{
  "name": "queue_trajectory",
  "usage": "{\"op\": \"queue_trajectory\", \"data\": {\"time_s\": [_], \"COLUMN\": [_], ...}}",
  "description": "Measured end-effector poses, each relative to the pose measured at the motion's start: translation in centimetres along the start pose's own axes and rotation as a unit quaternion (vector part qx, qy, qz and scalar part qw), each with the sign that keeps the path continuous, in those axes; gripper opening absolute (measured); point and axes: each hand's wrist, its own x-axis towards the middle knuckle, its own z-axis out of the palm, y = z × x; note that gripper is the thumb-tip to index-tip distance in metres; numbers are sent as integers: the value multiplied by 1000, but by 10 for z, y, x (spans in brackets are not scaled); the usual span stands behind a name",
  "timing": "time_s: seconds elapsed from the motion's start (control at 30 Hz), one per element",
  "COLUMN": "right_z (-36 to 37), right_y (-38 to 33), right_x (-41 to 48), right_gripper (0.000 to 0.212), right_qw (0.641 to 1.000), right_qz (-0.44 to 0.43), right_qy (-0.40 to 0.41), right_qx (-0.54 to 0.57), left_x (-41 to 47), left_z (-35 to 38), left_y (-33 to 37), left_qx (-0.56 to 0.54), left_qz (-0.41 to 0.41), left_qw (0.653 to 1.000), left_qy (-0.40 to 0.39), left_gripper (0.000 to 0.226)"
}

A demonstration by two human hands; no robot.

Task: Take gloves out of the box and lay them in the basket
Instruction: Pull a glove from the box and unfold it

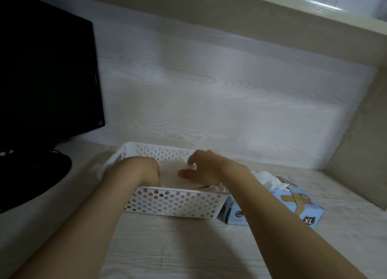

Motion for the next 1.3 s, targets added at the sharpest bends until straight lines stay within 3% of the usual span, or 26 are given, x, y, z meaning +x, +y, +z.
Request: {"op": "queue_trajectory", "data": {"time_s": [0.07, 0.13, 0.27, 0.4, 0.5, 0.63, 0.7, 0.8, 0.87, 0.97, 1.03, 1.2, 1.3], "right_z": [10, 18, 15, 11, 15, 27, 32, 37, 40, 48, 55, 64, 68], "right_y": [2, 0, 0, 11, 21, 43, 57, 79, 94, 113, 125, 137, 137], "right_x": [-1, -4, -10, -17, -26, -34, -42, -62, -77, -93, -97, -95, -89], "right_gripper": [68, 70, 63, 61, 53, 36, 34, 24, 28, 47, 47, 11, 6], "right_qw": [997, 992, 989, 990, 970, 909, 887, 900, 905, 910, 908, 894, 887], "right_qz": [4, 6, 9, 29, 20, 8, 5, 42, 86, 88, 56, 13, -2], "right_qy": [27, 0, 59, 122, 243, 400, 440, 424, 412, 380, 359, 367, 400], "right_qx": [-66, -125, -132, -61, 2, 116, 142, 92, 66, 139, 207, 256, 232], "left_x": [3, 6, -1, -11, -12, -23, -34, -45, -45, -35, -31, -27, -22], "left_z": [1, 1, 0, -2, 1, 18, 28, 49, 65, 83, 85, 91, 95], "left_y": [-2, -4, -1, -3, 5, 42, 63, 85, 94, 101, 103, 109, 119], "left_qx": [0, -2, -26, -56, -87, -108, -78, -35, -17, 8, 19, 67, 128], "left_qz": [-4, -3, 5, 15, 46, 142, 205, 289, 320, 325, 329, 334, 344], "left_qw": [1000, 1000, 999, 990, 960, 912, 890, 872, 855, 827, 811, 785, 776], "left_qy": [-10, -6, 37, 129, 261, 370, 399, 394, 408, 458, 484, 517, 513], "left_gripper": [56, 55, 49, 37, 12, 17, 26, 31, 33, 36, 36, 28, 32]}}
